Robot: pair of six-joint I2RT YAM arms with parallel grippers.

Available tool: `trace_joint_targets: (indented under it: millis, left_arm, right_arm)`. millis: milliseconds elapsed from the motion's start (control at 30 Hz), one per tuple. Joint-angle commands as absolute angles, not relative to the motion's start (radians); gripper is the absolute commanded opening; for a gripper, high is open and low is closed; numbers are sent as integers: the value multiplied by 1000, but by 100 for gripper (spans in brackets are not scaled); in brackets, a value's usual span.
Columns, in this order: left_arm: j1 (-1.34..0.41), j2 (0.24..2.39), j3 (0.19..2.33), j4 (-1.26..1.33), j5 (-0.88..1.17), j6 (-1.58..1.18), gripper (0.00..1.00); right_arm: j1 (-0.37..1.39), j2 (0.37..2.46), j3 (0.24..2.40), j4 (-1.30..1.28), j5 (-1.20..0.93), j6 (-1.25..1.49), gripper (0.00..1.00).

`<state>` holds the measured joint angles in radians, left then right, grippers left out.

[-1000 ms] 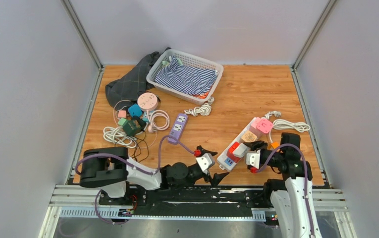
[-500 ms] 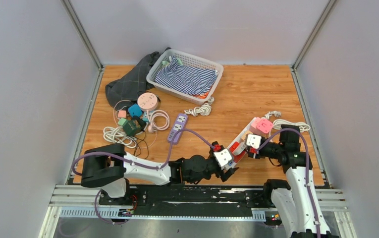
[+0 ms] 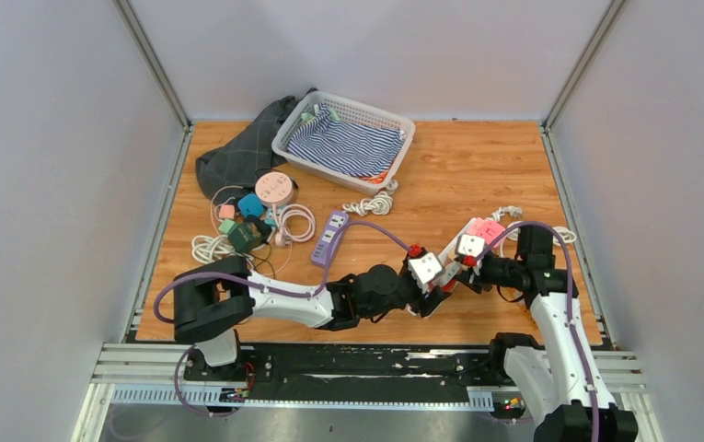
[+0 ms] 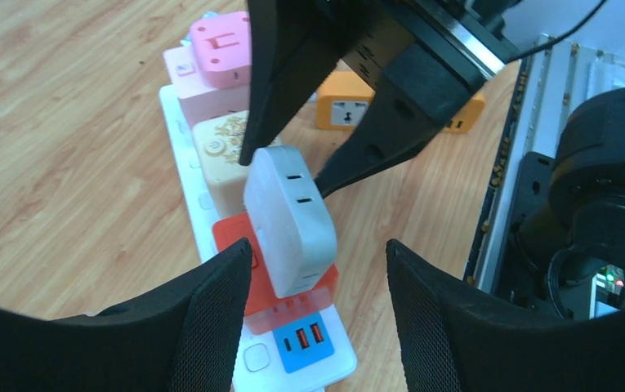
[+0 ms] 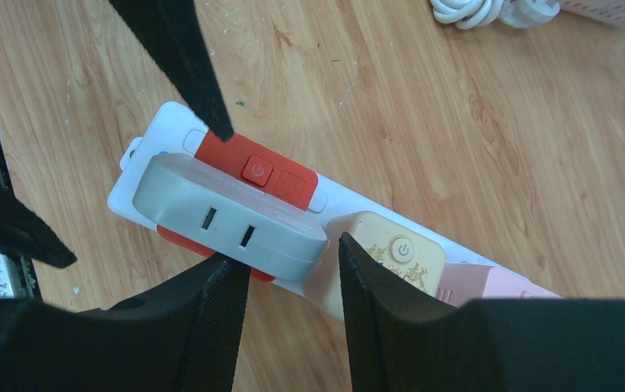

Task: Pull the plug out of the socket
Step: Remove the plug from the socket.

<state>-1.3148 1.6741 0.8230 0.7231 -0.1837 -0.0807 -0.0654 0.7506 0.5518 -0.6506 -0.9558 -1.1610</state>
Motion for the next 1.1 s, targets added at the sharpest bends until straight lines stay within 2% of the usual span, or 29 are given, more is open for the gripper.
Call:
trace_joint_targets:
  millis: [0,267,467,600,833,1067]
  left_arm:
    - [-1316,1722,869,699,-156,-97,63]
    - [-1313,1763,916,657,-218,-77,56]
    - [-1306,1774,925,646,-260,-72,45]
    - [-1305,1785,941,639,-278,-72,41]
    - [-1306,1790,945,640,-325,-80,20]
    - [-1305,1797,940,640,-335,-102,1]
  right_arm:
    - [-49,773,591,-647,-940,-1105,46]
    - [-49,794,599,-646,-928,-1080,47]
    - [-49,800,604,-646,-921,-1066,48]
    - [-50,802,609,-647,-914,-1053,48]
    - [-51,798,619,-661,-907,-1039,53]
    - [-80,773,639,-700,-919,-1029,69]
